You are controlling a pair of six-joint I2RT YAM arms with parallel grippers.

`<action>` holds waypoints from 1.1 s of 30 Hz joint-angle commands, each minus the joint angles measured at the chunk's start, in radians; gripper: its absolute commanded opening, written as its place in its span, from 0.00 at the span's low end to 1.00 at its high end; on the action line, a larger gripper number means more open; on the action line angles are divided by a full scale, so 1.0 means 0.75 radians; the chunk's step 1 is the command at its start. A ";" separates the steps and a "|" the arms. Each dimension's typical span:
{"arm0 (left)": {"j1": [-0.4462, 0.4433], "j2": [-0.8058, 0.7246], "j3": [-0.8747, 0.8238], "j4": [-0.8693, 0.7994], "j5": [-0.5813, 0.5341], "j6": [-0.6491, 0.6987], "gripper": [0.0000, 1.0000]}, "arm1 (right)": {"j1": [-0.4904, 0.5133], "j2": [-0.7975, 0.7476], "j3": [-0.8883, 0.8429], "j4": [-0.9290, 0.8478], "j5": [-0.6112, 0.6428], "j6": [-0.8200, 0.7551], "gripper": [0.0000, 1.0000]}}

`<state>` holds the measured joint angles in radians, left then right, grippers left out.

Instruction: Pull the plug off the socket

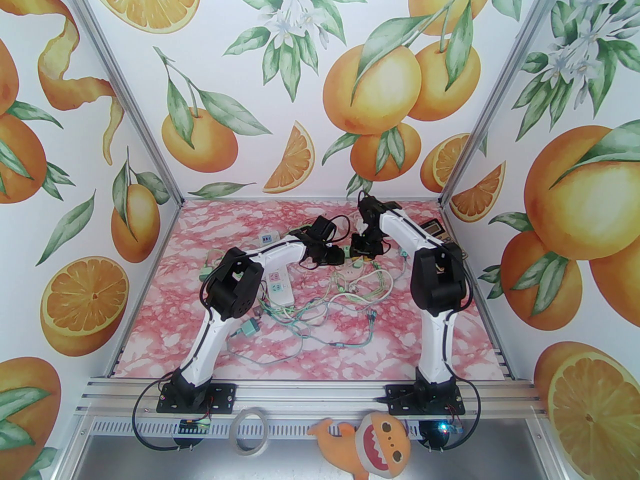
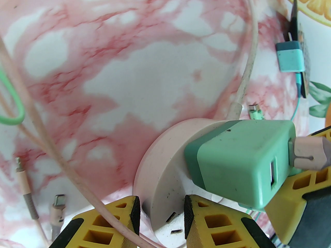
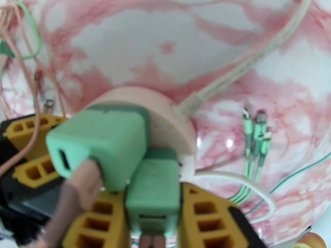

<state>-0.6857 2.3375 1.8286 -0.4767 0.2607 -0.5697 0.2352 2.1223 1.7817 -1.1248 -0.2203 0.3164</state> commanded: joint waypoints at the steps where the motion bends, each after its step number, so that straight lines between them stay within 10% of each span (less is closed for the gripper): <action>1: 0.001 0.100 -0.052 -0.201 -0.059 0.017 0.34 | 0.002 -0.091 0.016 0.011 0.029 0.018 0.28; 18: -0.004 0.124 -0.023 -0.223 -0.053 0.019 0.34 | 0.315 0.045 0.170 -0.151 0.494 -0.095 0.28; 33: -0.005 0.125 -0.021 -0.225 -0.057 0.027 0.34 | 0.024 -0.105 0.052 0.005 0.011 0.030 0.27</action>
<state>-0.6849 2.3474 1.8439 -0.4858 0.2729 -0.5694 0.2600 2.1258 1.8095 -1.1515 -0.1596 0.3161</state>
